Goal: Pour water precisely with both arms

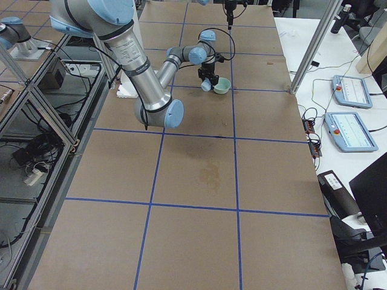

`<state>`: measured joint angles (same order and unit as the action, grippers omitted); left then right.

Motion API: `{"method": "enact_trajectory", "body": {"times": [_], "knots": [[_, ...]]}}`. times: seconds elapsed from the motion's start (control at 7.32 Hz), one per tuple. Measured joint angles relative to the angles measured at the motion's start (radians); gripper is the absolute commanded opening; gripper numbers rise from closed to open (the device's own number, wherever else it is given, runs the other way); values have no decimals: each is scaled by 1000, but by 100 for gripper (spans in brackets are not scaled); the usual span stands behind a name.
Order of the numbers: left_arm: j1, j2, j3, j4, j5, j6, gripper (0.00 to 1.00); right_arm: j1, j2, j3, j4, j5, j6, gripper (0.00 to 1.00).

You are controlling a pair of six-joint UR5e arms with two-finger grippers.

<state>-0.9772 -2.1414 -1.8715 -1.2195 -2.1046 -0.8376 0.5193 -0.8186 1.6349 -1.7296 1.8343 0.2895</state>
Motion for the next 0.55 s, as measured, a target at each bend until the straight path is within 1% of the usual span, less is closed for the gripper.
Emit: {"method": "enact_trajectory", "body": {"times": [0.55], "knots": [[1, 0, 0, 0, 0, -1, 100, 15, 7, -4, 0, 3, -16, 0]]}}
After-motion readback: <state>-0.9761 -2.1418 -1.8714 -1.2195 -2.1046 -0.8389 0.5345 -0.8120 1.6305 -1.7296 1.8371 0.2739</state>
